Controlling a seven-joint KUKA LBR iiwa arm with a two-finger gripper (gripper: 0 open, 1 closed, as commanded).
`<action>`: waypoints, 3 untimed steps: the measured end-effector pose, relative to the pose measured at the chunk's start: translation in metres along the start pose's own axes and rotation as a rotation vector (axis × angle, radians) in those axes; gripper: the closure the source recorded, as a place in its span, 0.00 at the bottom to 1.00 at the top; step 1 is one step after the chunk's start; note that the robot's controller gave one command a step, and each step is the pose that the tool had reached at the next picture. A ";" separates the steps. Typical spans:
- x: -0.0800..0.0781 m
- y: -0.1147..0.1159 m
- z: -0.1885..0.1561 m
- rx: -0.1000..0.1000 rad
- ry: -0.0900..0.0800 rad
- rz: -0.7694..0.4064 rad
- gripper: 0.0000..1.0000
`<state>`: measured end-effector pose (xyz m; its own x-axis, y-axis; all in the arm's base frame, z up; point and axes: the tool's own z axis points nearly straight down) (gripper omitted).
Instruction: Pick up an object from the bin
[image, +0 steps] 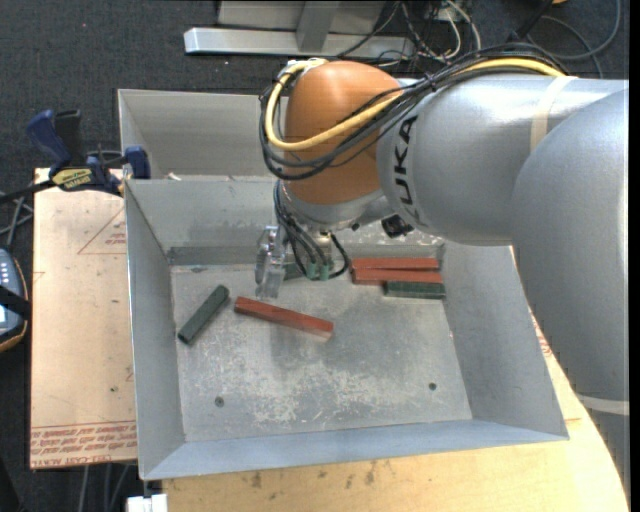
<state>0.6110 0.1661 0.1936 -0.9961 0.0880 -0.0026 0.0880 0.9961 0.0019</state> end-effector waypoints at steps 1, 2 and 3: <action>0.004 0.006 -0.014 -0.001 -0.003 0.013 1.00; -0.024 0.006 0.018 -0.003 -0.008 -0.021 1.00; 0.004 0.002 0.034 0.001 0.004 -0.040 0.00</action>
Offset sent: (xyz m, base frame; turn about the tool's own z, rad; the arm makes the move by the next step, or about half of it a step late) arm 0.0377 0.0005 -0.0411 -0.0408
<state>0.6068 0.1682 0.1598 -0.9988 0.0485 0.0010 0.0485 0.9988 0.0005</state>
